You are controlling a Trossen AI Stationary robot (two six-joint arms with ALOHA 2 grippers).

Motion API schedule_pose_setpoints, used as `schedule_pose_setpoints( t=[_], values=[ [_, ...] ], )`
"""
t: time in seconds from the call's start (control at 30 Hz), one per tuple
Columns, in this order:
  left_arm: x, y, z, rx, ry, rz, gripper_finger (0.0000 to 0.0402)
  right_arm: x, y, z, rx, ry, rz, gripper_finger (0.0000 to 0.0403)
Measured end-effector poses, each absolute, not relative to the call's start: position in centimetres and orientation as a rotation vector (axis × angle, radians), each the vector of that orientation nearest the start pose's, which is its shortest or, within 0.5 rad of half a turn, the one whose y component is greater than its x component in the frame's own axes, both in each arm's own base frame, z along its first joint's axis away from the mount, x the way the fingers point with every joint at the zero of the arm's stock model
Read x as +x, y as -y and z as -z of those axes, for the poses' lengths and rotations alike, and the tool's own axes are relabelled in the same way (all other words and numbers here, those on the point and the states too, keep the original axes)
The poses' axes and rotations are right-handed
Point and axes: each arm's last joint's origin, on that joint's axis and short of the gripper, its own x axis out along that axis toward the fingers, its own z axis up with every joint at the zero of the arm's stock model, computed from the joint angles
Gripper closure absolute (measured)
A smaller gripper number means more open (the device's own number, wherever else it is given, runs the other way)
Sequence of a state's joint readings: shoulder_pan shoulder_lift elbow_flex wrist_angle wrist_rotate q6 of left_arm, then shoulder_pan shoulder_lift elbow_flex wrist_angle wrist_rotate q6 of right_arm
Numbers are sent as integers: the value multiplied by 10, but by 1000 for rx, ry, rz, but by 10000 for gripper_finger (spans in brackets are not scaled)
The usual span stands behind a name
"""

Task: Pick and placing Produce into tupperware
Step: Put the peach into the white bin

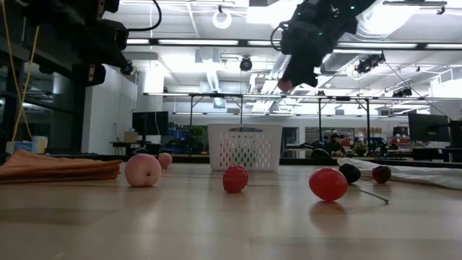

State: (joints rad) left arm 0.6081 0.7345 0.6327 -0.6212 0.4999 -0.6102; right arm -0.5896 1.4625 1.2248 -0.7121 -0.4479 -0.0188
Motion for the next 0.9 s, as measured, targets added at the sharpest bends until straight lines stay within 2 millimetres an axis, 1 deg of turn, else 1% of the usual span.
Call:
schedule_pose_setpoints(
  t=[0.2,0.43,0.67,0.9],
  values=[
    [126,-71,-254,-970,-576,-294,399,281,173,-294,424,-832,108,270],
    [126,-71,-254,-968,-576,-297,399,308,184,-287,402,-915,67,270],
    [126,-71,-253,-965,-575,-300,399,332,183,-269,379,-1002,47,270],
    [126,-71,-253,-965,-576,-300,399,349,176,-248,373,-1063,31,270]
  ],
)
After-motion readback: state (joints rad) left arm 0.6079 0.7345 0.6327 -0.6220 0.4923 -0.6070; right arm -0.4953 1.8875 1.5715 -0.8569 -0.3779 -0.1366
